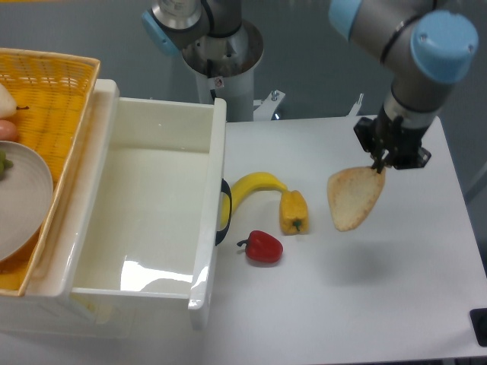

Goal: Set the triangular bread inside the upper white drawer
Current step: 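Lift the held triangular bread slice up with the gripper, then carry the bread slice over the open white drawer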

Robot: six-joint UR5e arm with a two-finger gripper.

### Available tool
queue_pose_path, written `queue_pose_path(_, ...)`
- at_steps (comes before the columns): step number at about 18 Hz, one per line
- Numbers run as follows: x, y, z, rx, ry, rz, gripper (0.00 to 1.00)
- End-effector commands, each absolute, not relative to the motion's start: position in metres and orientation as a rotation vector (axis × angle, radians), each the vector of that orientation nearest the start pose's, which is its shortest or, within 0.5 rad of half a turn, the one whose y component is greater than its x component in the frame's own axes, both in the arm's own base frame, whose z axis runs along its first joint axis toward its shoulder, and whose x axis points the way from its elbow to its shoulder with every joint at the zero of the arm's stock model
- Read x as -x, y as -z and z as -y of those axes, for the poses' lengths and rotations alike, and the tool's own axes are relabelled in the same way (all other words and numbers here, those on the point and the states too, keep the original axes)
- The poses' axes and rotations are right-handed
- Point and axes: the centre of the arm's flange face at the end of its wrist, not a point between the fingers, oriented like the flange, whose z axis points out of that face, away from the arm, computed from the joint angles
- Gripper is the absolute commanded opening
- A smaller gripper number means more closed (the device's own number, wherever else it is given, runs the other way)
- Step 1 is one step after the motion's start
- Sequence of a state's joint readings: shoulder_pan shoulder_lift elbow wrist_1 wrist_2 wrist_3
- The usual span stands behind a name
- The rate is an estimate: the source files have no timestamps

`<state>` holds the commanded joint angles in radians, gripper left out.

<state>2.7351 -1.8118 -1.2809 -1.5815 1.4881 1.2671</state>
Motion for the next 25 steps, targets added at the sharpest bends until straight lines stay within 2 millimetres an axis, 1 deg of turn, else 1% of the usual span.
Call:
queue_pose_path(2,0.474,-0.520,-0.366,3.017,-0.020,-0.128,0.00)
queue_pose_path(5,0.444,-0.554,-0.375,2.891,-0.016,-0.026,0.00)
queue_pose_path(7,0.419,-0.577,-0.381,2.856,-0.045,-0.025,0.00)
queue_pose_path(10,0.385,-0.597,-0.390,2.832,-0.074,-0.047,0.00)
queue_pose_path(12,0.363,-0.604,-0.396,2.821,-0.078,-0.067,0.00)
queue_pose_path(13,0.353,-0.602,-0.399,2.821,-0.070,-0.069,0.00)
queue_pose_path(15,0.327,-0.594,-0.417,2.829,-0.033,-0.088,0.00)
queue_pose_path(16,0.317,-0.589,-0.426,2.831,-0.022,-0.094,0.00)
queue_pose_path(19,0.296,-0.574,-0.450,2.819,-0.020,-0.112,0.00)
queue_pose_path(22,0.275,-0.554,-0.472,2.827,0.019,-0.161,0.00)
queue_pose_path(25,0.260,-0.538,-0.492,2.843,0.060,-0.204,0.00)
